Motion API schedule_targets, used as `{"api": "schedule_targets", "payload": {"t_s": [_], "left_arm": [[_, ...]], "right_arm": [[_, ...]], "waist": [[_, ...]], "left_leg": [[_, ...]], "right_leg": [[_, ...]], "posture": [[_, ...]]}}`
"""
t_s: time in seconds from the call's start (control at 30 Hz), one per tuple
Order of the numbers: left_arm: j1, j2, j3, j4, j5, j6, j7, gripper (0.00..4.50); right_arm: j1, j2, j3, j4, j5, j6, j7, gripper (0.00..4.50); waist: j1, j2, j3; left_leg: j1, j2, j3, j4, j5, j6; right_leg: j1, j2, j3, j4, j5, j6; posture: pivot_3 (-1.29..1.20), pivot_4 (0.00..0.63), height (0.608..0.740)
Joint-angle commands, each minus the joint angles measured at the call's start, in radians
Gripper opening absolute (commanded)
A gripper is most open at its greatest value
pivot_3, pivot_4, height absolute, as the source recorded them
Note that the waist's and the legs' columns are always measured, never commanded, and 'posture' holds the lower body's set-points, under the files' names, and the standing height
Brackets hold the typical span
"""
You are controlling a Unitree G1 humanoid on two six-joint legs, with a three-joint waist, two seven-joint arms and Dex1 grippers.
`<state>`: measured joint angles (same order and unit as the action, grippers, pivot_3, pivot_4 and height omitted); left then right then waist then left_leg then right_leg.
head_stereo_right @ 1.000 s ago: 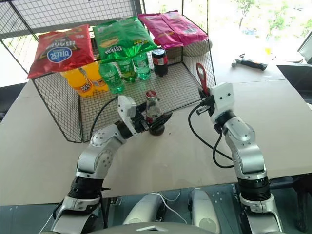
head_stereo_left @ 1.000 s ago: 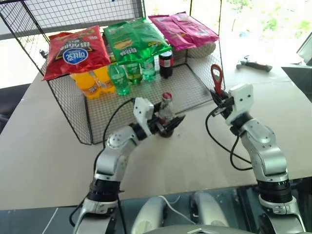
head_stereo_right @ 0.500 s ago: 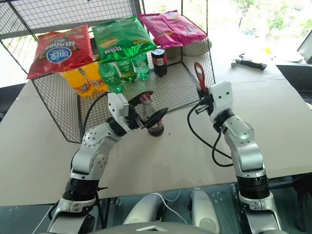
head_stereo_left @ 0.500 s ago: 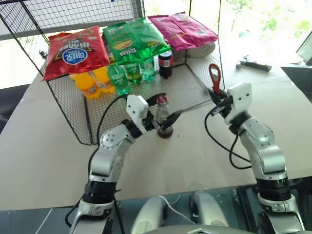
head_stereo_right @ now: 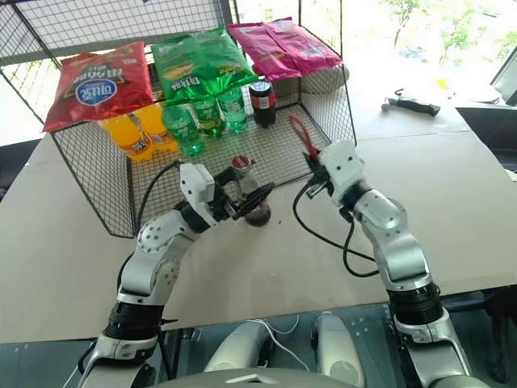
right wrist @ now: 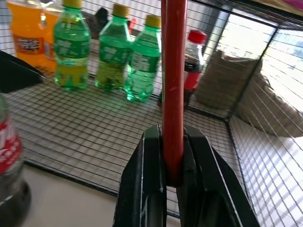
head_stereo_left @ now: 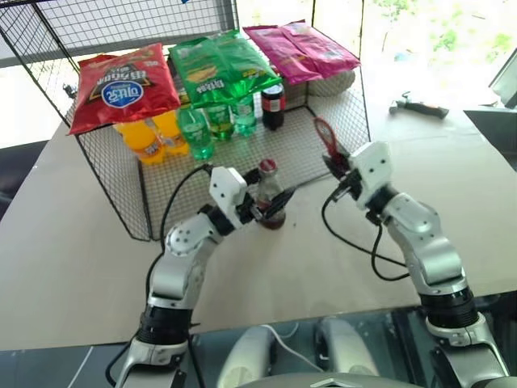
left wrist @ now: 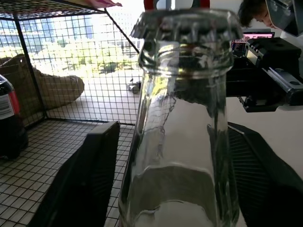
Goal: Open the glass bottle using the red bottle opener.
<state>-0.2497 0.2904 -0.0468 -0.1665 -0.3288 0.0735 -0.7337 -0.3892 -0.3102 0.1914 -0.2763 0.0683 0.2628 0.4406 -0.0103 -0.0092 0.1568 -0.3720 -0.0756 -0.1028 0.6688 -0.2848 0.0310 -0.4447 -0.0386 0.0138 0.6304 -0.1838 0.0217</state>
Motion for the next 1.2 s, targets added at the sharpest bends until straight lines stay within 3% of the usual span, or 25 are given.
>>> {"api": "schedule_targets", "payload": {"t_s": [0.03, 0.77, 0.9, 1.2], "left_arm": [[0.010, 0.006, -0.001, -0.009, 0.010, -0.026, 0.007, 2.28], [-0.008, -0.002, 0.016, -0.062, -0.072, 0.027, 0.032, 2.28], [-0.008, -0.005, 0.013, -0.066, -0.071, 0.028, 0.037, 4.22], [-0.004, -0.007, 0.020, -0.086, -0.097, 0.026, 0.032, 4.30]], "right_arm": [[-0.023, -0.007, 0.026, -0.048, -0.035, -0.071, 0.020, 0.00], [-0.043, 0.010, 0.048, -0.035, -0.076, -0.105, 0.057, 0.00], [-0.038, 0.009, 0.046, -0.037, -0.078, -0.103, 0.060, 0.00], [-0.031, 0.003, 0.042, -0.020, -0.086, -0.115, 0.065, 0.00]], "waist": [[0.000, -0.001, 0.000], [0.000, -0.001, -0.001], [0.000, -0.001, -0.001], [0.000, -0.001, -0.001]], "left_leg": [[0.000, 0.000, 0.000, 0.000, 0.000, 0.000], [0.001, 0.000, 0.000, 0.000, 0.000, 0.000], [0.001, 0.000, 0.000, 0.000, 0.000, 0.000], [0.001, 0.000, 0.000, 0.000, 0.000, 0.000]], "right_leg": [[0.000, 0.000, 0.000, 0.000, 0.000, 0.000], [0.000, 0.000, 0.000, 0.001, 0.000, 0.000], [0.000, 0.000, 0.000, 0.001, 0.000, 0.000], [0.000, 0.000, 0.001, 0.001, 0.000, 0.000]], "posture": [[0.00, 0.150, 0.735], [0.00, 0.150, 0.735], [0.00, 0.150, 0.735], [0.00, 0.150, 0.735]]}}
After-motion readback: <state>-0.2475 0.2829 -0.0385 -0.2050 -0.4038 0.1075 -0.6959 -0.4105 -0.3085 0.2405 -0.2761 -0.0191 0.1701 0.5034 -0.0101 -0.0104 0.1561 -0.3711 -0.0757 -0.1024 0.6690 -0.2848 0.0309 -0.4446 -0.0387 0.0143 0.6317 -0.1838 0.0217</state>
